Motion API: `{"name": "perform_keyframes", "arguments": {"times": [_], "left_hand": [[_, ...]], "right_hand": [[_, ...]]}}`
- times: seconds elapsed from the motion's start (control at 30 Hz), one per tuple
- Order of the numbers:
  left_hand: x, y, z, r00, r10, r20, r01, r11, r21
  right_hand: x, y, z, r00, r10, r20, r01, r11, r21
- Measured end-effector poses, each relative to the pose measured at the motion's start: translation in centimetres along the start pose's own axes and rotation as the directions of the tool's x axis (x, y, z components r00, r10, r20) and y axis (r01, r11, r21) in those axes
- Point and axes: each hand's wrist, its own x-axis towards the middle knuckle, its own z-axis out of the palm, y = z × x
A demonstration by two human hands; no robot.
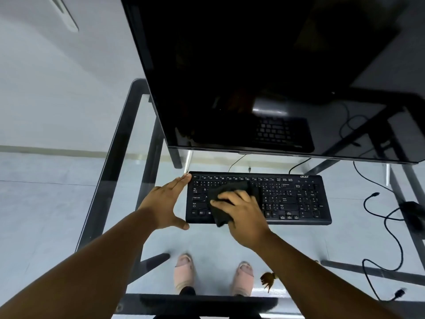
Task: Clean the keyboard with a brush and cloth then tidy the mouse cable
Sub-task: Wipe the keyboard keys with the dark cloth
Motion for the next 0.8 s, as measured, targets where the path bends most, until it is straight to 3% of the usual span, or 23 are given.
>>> {"name": "perform_keyframes", "arguments": {"times": [0.07,0.23,0.37,0.53,0.7,0.8], "left_hand": [[0.0,-0.2,0.1,1.000,0.005,0.003,-0.005,1.000,0.004],[0.2,-0.3,0.2,1.000,-0.003,0.012,0.003,1.000,0.019],[0.3,-0.5,0.2,1.000,0.000,0.023,-0.001,1.000,0.012],[0.3,-0.3,0.3,1.000,-0.007,0.019,0.007,1.000,0.007],[0.2,-0.4,0.2,1.000,-0.006,0.030,0.006,1.000,0.004],[0.1,-0.3,0.2,1.000,-0.005,0.030,0.005,1.000,0.000]], "right_hand": [[-0.6,1.5,-0.4,0.998,-0.060,0.011,0.060,0.998,-0.019],[-0.7,0.0,0.2,0.996,0.080,-0.032,-0.081,0.997,-0.004],[-1.2,0.6,0.1,0.997,-0.070,0.027,0.071,0.997,-0.029],[-1.0,-0.1,0.3,0.999,0.036,-0.021,-0.036,0.999,-0.009],[-1.0,-0.3,0.5,0.989,-0.138,0.049,0.139,0.990,-0.029],[-1.4,1.5,-0.3,0.998,-0.064,0.021,0.064,0.998,-0.028]]}}
